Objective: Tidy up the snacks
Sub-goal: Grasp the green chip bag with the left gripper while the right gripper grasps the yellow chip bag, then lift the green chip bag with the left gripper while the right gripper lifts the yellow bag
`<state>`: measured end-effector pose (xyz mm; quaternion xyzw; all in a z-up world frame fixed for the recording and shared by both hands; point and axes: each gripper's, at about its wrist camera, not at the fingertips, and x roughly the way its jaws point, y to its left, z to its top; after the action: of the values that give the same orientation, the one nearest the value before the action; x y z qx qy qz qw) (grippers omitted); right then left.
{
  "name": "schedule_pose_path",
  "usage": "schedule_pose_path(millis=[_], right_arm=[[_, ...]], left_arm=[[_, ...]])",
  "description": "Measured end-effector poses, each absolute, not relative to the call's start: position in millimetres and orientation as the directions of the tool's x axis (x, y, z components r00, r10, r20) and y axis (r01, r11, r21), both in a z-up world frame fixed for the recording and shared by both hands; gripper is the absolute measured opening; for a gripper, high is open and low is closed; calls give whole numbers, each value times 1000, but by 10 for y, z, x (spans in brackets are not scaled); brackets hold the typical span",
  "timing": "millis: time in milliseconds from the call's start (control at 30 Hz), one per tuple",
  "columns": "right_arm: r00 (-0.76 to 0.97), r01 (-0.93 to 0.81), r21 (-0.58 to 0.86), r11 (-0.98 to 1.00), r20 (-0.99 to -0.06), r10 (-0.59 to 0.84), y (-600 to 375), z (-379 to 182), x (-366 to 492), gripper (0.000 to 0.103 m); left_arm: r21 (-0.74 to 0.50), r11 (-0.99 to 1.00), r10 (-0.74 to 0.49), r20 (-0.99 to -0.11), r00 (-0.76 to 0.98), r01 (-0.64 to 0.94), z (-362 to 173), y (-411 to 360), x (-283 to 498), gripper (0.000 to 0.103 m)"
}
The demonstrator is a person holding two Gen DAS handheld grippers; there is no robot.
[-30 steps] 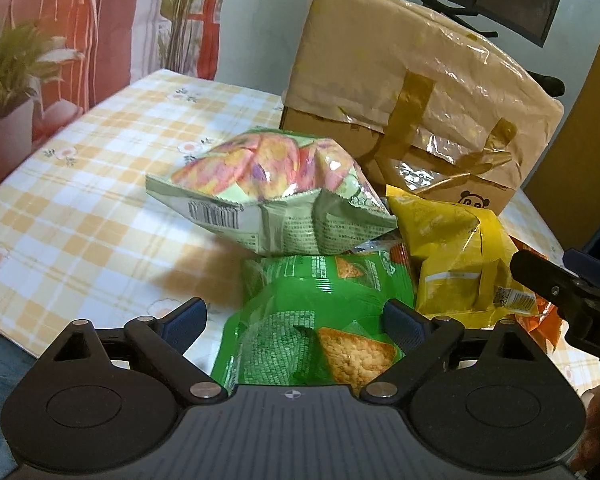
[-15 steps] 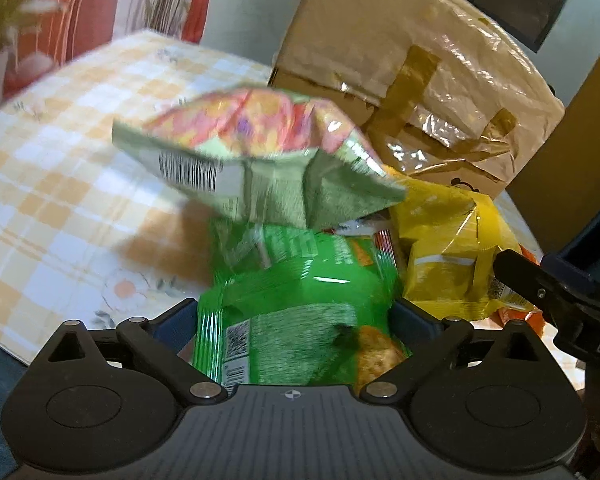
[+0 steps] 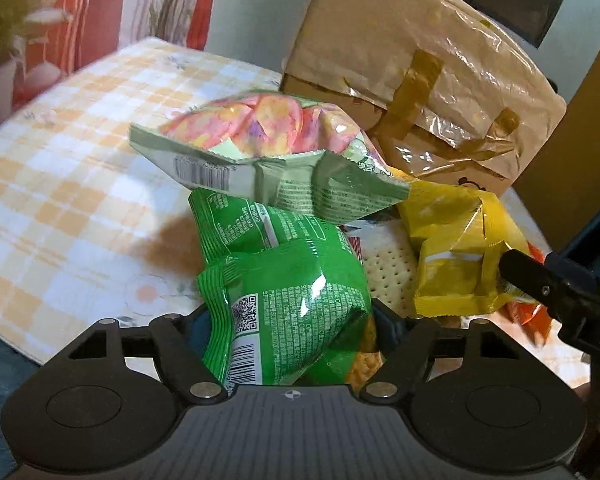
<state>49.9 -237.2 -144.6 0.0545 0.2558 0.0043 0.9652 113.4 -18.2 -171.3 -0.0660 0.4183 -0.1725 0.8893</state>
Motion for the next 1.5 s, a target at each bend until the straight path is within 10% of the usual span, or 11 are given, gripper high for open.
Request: schedule_pose_path(millis=[1500], right_arm=[[870, 24, 187, 982, -487, 72, -2358, -1303, 834, 103]], left_arm=[[-54, 990, -142, -393, 909, 132, -629, 32, 840, 78]])
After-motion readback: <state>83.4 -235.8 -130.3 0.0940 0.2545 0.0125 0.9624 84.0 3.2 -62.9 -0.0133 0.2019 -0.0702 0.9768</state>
